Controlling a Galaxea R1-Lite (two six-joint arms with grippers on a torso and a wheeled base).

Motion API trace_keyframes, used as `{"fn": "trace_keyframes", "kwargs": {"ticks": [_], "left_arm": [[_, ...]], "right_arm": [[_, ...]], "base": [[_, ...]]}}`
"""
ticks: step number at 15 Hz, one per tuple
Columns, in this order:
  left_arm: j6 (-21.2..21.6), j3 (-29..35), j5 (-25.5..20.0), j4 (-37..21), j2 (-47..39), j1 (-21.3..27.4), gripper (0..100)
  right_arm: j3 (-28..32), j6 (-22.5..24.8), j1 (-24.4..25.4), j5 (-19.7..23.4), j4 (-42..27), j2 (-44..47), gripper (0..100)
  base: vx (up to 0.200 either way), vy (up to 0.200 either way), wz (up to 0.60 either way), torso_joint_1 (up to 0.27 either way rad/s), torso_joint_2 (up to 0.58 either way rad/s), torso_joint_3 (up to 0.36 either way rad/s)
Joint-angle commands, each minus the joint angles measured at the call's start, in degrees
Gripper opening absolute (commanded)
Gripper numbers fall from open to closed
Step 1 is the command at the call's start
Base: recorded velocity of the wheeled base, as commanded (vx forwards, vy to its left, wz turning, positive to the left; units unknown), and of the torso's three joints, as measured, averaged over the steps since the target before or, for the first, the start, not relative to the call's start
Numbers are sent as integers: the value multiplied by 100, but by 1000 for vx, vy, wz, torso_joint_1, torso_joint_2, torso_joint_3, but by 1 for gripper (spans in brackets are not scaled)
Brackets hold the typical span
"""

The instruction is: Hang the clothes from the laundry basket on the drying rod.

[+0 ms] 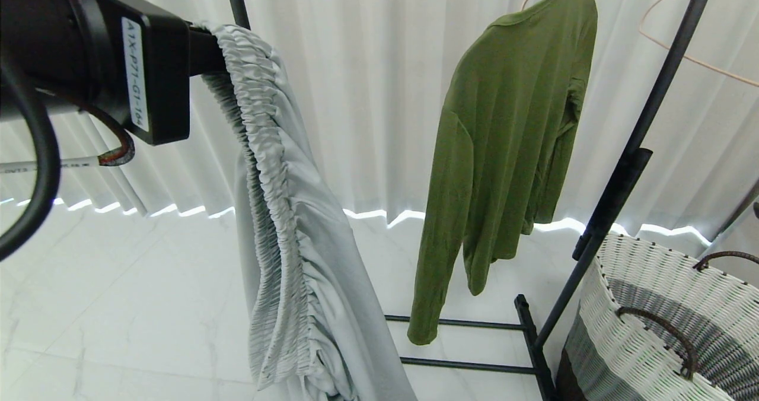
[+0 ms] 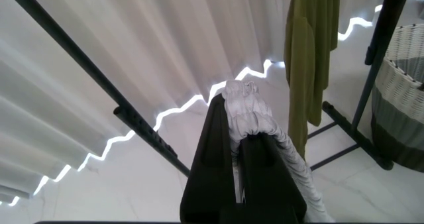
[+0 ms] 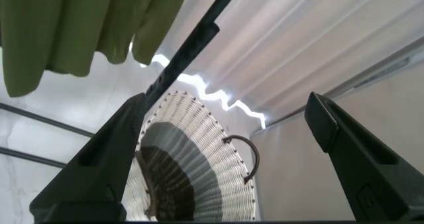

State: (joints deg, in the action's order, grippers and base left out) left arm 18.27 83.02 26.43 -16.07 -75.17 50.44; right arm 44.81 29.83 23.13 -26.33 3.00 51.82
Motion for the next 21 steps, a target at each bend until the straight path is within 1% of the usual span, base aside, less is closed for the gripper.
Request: {"fn": "trace_keyframes", "kwargs": {"ticks": [1, 12, 16, 19, 21], "left_arm": [[1, -5, 3, -2, 2, 0, 0], [1, -58, 3, -2, 72, -35, 0], [-8, -172, 3, -2, 143, -35, 0], [-17, -198, -6, -2, 143, -35, 0], [-8, -321, 3, 7, 187, -158, 0]], "right_arm": [[-34, -4, -1, -4, -1, -58, 100], [-34, -12, -1, -4, -1, -67, 100], [-34, -21, -10, -4, -1, -67, 100], [-25, -21, -10, -4, -1, -76, 100], [-25, -12, -71, -4, -1, -76, 100]], "base": [[0, 0, 0, 0, 0, 0], [0, 0, 0, 0, 0, 0], [0, 0, 0, 47, -228, -238], [0, 0, 0, 181, -517, -294], [0, 0, 0, 171, -481, -283]]}}
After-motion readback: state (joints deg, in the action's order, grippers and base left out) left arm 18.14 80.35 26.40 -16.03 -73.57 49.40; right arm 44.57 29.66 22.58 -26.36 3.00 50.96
